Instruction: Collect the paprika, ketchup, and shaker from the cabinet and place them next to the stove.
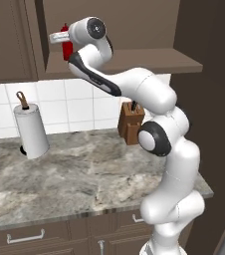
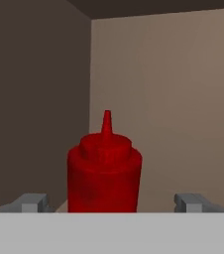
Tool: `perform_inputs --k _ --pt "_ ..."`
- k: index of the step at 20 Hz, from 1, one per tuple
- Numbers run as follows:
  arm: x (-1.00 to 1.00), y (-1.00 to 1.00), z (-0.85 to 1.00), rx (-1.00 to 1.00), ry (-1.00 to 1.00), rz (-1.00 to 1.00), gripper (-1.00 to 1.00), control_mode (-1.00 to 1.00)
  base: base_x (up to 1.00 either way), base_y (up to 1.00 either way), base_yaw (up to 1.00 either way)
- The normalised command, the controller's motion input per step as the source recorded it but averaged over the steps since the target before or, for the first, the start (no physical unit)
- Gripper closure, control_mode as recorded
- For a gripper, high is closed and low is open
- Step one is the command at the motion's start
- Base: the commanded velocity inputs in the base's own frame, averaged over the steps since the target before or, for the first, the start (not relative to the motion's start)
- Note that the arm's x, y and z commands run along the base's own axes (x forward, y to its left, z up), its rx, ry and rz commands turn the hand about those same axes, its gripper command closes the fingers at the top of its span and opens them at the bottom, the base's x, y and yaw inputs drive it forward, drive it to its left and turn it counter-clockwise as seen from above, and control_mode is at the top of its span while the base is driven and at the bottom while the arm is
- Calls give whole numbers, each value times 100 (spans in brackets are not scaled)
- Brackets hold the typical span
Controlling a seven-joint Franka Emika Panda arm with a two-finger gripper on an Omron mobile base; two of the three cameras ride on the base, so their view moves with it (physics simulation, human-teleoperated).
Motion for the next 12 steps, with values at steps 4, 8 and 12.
perform_inputs --k 4,8,12 --pt "28 31 -4 0 3 0 100 -100 0 0 0" --pt "9 15 -1 0 6 1 100 -100 0 0 0" --pt "0 0 0 0 0 0 100 -100 0 0 0"
